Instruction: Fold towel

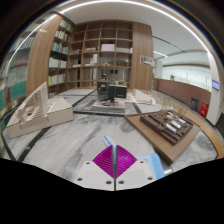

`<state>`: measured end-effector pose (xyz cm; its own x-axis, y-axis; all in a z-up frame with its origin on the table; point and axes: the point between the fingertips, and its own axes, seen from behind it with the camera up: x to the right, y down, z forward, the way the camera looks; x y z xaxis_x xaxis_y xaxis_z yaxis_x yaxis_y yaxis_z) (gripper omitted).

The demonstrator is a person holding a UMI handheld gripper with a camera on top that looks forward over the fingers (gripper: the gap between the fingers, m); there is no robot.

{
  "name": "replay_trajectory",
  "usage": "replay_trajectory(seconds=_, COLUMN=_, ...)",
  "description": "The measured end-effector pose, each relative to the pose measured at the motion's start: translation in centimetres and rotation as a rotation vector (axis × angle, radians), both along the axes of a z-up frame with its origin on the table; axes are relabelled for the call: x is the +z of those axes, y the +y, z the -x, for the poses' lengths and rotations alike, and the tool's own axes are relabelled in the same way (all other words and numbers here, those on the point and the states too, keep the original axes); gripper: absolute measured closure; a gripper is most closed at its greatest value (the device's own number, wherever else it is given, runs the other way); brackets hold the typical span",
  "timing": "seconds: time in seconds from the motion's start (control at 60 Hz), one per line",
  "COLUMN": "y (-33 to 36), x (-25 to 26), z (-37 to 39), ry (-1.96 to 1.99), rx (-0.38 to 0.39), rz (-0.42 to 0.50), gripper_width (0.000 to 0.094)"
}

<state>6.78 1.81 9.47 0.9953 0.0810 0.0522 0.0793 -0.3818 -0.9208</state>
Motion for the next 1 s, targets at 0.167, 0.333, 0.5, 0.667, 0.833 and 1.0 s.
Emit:
replay_trajectory(seconds=0.167, y=1.3, x=-2.0, z=-9.6, ry=-0.164, rx=-0.101, rz=0.012, gripper_width=0.0931)
replay_trajectory(seconds=0.333, y=1.3, x=-7.6, z=-13.6, ry=-0.176, rx=-0.153, rz=0.127, gripper_width=0.0927)
replay_trajectory(seconds=0.5, y=1.2, x=-8.6, z=-14.6, ry=-0.159, rx=-0.162, rz=0.153, gripper_width=0.0734)
replay_trajectory(seconds=0.667, y=-0.9, x=-4.9, z=-14.6, ry=-0.078, rx=-0.182, rz=0.157, gripper_width=0.0092)
replay_trajectory(seconds=0.833, y=-6.2, x=1.0, z=-11.9, ry=0.011, rx=-0.167, rz=0.092, gripper_width=0.0094)
replay_trajectory(seconds=1.0, y=-13.2, x=6.0, z=-6.4, ry=0.085, rx=-0.089, rz=0.037, gripper_width=0.0094)
